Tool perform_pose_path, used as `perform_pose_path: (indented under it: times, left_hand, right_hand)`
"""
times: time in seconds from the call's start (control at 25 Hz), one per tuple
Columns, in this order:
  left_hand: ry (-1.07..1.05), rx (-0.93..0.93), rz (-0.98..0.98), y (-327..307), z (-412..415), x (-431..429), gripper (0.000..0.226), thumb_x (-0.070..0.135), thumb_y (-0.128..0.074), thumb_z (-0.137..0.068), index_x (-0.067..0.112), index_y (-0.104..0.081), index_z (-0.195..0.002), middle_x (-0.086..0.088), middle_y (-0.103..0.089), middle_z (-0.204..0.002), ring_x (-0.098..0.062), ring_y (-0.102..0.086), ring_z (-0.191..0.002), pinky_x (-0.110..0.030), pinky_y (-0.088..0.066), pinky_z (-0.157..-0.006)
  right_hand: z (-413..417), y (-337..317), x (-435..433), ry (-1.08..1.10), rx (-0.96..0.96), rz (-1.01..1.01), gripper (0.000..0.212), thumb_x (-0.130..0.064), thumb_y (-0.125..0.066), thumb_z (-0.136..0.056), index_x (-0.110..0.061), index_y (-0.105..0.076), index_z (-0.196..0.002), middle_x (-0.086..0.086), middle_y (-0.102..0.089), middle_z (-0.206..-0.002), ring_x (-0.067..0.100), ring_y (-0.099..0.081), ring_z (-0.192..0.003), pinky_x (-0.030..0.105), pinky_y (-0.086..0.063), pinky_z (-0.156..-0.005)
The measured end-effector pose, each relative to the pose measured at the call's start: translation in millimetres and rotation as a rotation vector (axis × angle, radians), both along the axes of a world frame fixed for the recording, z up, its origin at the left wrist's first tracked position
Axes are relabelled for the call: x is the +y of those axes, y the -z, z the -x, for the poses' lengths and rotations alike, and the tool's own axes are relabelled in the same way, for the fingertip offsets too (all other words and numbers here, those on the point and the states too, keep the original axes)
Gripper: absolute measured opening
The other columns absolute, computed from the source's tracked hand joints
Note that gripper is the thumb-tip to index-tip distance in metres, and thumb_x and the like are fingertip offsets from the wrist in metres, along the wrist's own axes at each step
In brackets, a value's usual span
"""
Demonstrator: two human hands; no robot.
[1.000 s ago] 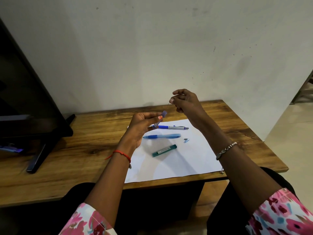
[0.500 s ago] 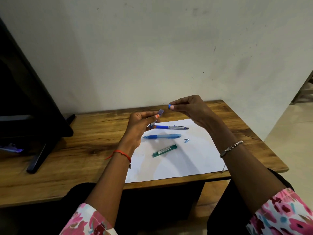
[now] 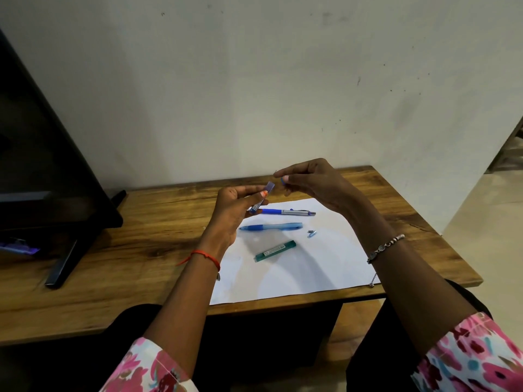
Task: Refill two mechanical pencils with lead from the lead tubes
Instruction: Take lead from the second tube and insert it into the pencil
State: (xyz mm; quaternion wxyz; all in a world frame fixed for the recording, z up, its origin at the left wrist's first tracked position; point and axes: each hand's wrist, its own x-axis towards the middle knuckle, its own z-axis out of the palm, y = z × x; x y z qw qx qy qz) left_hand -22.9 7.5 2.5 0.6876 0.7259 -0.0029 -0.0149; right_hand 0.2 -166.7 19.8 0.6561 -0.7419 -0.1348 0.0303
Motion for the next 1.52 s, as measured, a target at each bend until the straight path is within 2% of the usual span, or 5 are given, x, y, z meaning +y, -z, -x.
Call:
perform_pose_path:
  times: [0.44, 0.6, 0.8, 1.32, 1.52]
  left_hand:
    - [0.012, -0.007, -0.016, 1.0, -0.4, -0.2, 0.020, 0.009, -0.063, -0.082, 0.009, -0.067, -0.102, 0.005, -0.066, -0.080, 0.001, -0.066, -0.055, -0.013, -0.054, -0.056]
    - [0.010, -0.004, -0.043, 1.0, -1.6, -0.5, 0.022, 0.010, -0.064, -0.082, 0.009, -0.067, -0.103, 0.001, -0.066, -0.083, -0.007, -0.067, -0.065, -0.014, -0.054, -0.058]
    - [0.016, -0.009, -0.078, 1.3, -1.9, -1.4, 0.023, 0.012, -0.064, -0.081, 0.009, -0.066, -0.104, 0.005, -0.064, -0.081, -0.010, -0.064, -0.073, -0.016, -0.053, -0.060]
    - [0.028, -0.001, -0.056, 5.6, -3.3, 0.2, 0.025, 0.010, -0.063, -0.082, 0.004, -0.066, -0.106, -0.005, -0.065, -0.085, -0.014, -0.064, -0.074, -0.027, -0.054, -0.071]
    - [0.061, 0.006, -0.047, 5.9, -3.5, 0.6, 0.025, 0.011, -0.062, -0.082, 0.005, -0.065, -0.106, 0.000, -0.065, -0.082, -0.012, -0.063, -0.074, -0.018, -0.056, -0.059]
  right_hand:
    - [-1.7, 1.9, 2.7, 0.073, -0.100, 0.080, 0.024, 0.007, -0.064, -0.078, 0.002, -0.068, -0.101, -0.007, -0.072, -0.071, 0.005, -0.066, -0.071, 0.013, -0.051, -0.070]
    - [0.3, 0.1, 3.3, 0.073, -0.127, 0.120, 0.026, 0.008, -0.064, -0.077, 0.002, -0.068, -0.103, 0.006, -0.071, -0.081, 0.002, -0.065, -0.067, 0.010, -0.049, -0.067]
    - [-0.6, 0.7, 2.9, 0.088, -0.136, 0.138, 0.022, 0.005, -0.068, -0.076, 0.001, -0.070, -0.098, -0.012, -0.071, -0.061, 0.002, -0.064, -0.061, 0.010, -0.048, -0.064]
    - [1.1, 0.6, 2.0, 0.072, -0.154, 0.187, 0.021, 0.003, -0.068, -0.077, 0.008, -0.068, -0.097, -0.009, -0.069, -0.055, 0.009, -0.061, -0.051, 0.018, -0.053, -0.060]
    - [2.0, 0.9, 2.8, 0.074, -0.162, 0.186, 0.020, 0.003, -0.068, -0.077, 0.002, -0.070, -0.097, -0.006, -0.070, -0.059, 0.012, -0.061, -0.052, 0.019, -0.054, -0.061]
